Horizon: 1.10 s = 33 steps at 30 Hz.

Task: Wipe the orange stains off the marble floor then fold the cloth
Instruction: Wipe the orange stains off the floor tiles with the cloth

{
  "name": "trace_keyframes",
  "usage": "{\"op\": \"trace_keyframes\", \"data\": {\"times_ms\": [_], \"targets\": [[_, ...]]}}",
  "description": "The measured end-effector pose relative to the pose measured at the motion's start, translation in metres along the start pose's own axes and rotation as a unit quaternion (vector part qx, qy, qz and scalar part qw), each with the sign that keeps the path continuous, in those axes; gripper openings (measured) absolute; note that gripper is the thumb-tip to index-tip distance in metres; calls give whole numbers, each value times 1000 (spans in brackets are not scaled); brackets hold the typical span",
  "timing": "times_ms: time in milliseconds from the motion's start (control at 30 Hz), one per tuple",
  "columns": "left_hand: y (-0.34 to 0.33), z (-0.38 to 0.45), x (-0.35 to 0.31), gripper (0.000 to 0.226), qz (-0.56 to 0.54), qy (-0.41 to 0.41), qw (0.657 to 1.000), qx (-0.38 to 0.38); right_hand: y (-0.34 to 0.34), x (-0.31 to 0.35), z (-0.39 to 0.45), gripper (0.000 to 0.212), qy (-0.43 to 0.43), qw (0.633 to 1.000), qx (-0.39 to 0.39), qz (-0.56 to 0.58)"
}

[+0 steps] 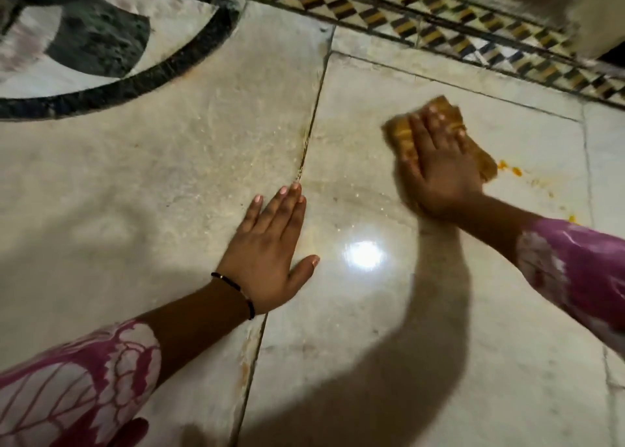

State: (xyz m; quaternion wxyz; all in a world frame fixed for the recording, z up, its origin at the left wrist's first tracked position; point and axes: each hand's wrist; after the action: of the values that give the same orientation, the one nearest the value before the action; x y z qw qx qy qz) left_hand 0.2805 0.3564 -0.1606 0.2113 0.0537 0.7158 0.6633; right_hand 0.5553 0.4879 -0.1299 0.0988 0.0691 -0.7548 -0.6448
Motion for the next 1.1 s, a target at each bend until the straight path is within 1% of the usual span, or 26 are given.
{"op": "trace_keyframes", "data": {"times_ms": [33,67,100,167,233,267,300,333,400,467,533,567,633,700,733,800,867,900,967,1033,1067,1100], "targets": [[0,1,-3,78,2,-1,1000,0,-1,-9,-23,73,2,1000,11,-12],[0,1,-3,78,3,-2,1000,-2,-2,-8,-47,73,23,999,19,-19],[0,0,-2,78,4,-1,1000,0,-7,-1,-70,71,53,998,23,-19],[0,-1,-3,76,19,-6,1000,-2,-17,22,-91,68,148,989,15,-15],[1,0,-6,74,42,-15,999,-8,-21,51,-72,65,230,973,32,-9],[1,0,-6,74,50,-12,999,-9,-20,63,-50,65,247,968,31,-9],[1,0,-9,74,59,-9,998,-2,-17,65,-27,64,240,970,23,-4],[2,1,-9,75,61,-4,998,9,-11,59,-4,64,215,976,24,-6],[6,3,-7,77,56,-1,998,37,-3,23,18,66,129,991,28,-7],[12,5,-5,80,63,-10,996,59,-1,-18,1,66,71,997,17,-3],[19,13,-8,85,96,-34,993,60,-4,-44,-43,67,48,999,5,0],[22,20,-12,87,106,-49,991,60,-8,-45,-69,66,40,999,3,-3],[26,39,-25,92,101,-73,990,60,-18,-29,-120,66,46,999,-1,-6],[23,63,-46,94,65,-62,994,57,-30,1,-150,65,90,996,-15,-3],[19,73,-58,93,31,-35,998,52,-34,12,-152,65,119,993,-21,2],[8,87,-84,90,-78,50,995,36,-36,17,-133,66,172,985,-14,6],[-2,93,-105,89,-180,116,977,19,-31,-1,-102,68,175,984,-3,-13],[-7,93,-109,89,-193,124,973,15,-27,-17,-87,69,154,988,0,-15],[-15,87,-110,87,-143,101,985,1,-21,-54,-69,70,75,997,-6,-2],[-19,83,-109,86,-75,72,995,-1,-20,-83,-76,70,-13,999,-33,18],[-20,83,-110,88,-43,68,997,4,-20,-89,-88,69,-33,998,-39,22],[-21,83,-111,90,-17,70,997,10,-22,-89,-105,68,-31,999,-38,22]]}}
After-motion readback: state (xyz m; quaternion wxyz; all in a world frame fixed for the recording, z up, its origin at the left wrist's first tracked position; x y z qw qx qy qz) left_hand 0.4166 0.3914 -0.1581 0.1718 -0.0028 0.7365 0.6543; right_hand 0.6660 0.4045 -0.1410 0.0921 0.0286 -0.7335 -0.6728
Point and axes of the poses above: each hand's wrist, its own z-axis towards the middle knuckle, its own y-axis out of the back of the hand, x = y × z, and after that the axes turned 1 degree about -x, right-handed
